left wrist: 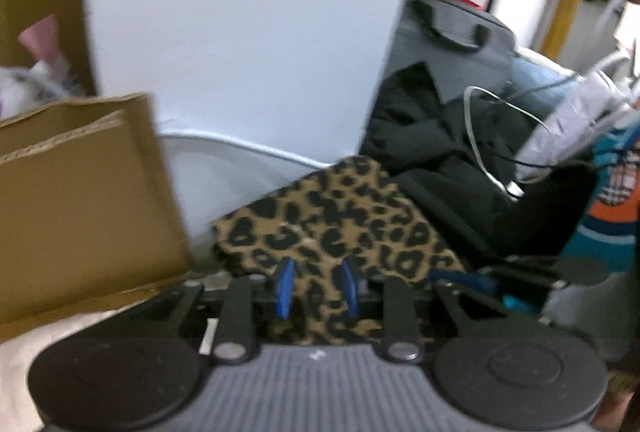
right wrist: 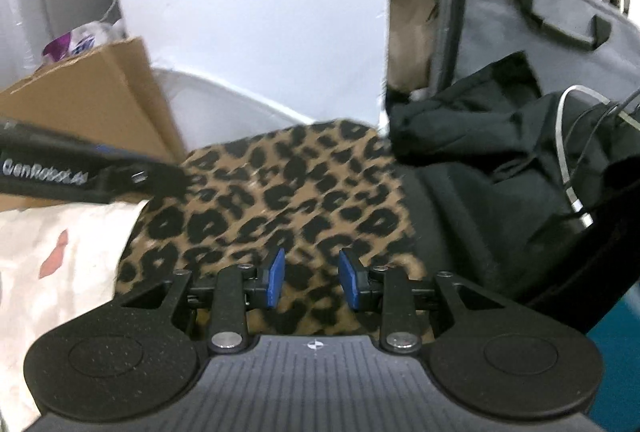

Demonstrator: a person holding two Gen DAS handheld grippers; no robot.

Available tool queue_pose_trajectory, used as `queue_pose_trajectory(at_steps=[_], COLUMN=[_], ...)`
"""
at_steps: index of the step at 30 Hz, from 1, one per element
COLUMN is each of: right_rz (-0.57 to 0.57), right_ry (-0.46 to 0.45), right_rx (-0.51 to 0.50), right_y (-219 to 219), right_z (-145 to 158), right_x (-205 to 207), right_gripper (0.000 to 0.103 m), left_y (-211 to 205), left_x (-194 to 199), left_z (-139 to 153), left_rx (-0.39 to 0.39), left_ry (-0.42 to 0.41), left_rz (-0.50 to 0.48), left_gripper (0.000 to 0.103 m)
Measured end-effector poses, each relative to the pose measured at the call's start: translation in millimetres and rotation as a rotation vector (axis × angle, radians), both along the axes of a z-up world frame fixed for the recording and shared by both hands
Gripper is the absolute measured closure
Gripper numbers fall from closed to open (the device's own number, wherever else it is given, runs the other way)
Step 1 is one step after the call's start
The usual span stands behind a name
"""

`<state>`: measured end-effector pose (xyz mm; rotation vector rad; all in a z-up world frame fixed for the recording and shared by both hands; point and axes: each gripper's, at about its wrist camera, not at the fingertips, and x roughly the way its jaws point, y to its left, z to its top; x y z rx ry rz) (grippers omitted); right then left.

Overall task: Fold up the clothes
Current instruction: 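Lower the leopard garment onto the dark clothes pile and open both tools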

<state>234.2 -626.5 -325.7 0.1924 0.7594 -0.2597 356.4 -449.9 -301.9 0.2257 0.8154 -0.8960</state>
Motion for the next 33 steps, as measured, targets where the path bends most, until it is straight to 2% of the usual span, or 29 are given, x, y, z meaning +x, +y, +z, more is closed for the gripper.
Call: queue_pose_trajectory(at_steps=[6, 7, 8, 10, 13, 16, 19, 23, 30, 31, 32, 33], right_rz=[-0.01, -0.016, -0.016, -0.016, -0.024, -0.044, -0.067, -0.095, -0.1, -0.097, -0.095, -0.092], right_ry=[-0.013, -0.017, -0.019, -0.021, -0.018, -0.002, 0.015, 0.04, 0.013, 0.008, 0.006, 0.004], right_rx=[0.055, 0.067, 0.072, 0.074, 0.061, 0.048, 0.042, 0.037, 0.017, 0.016, 0.015, 0.016], right_y=[8.5, 7.4, 6.4, 4.2, 0.1, -8.0, -15.9, -25.5, -19.4, -16.0, -12.5, -9.1], right_z=[-14.0, -15.8, -17.2, -18.5, -20.3, -23.2, -26.4, -30.0, -16.5, -14.0, -12.0, -10.2], right_x=[-4.0, -4.7, -5.2, -6.7, -10.3, -16.9, -26.0, -37.4, -55.4, -56.9, -57.3, -57.2], right_gripper=[0.067, 0.067, 0.067, 0.067, 0.068, 0.068, 0.068, 0.068, 0.068, 0.068, 0.068, 0.067], left_y=[-17.8, -20.3, -20.1, -14.2, -9.3, -9.9, -9.2, -7.1, 2.3, 2.7, 3.1, 3.8], left_x=[-7.9, -8.3, -4.6, 4.1, 10.3, 11.1, 16.5, 12.2, -11.7, -17.3, -22.9, -28.2], left_z=[-25.6, -30.4, -37.0, -44.3, -46.8, -48.8, -45.5, -31.4, -10.0, -9.5, -9.2, -9.9], left_rx=[0.059, 0.075, 0.106, 0.1, 0.092, 0.126, 0.144, 0.178, 0.118, 0.115, 0.111, 0.11], left_ry=[-0.007, -0.009, -0.014, 0.014, 0.023, 0.001, 0.016, -0.031, -0.03, -0.029, -0.028, -0.027], left_rz=[-0.064, -0.068, -0.048, -0.027, -0.025, -0.042, -0.04, -0.06, -0.113, -0.119, -0.124, -0.123], left_gripper=[0.08, 0.084, 0.094, 0.1, 0.1, 0.1, 0.1, 0.1, 0.094, 0.087, 0.075, 0.069])
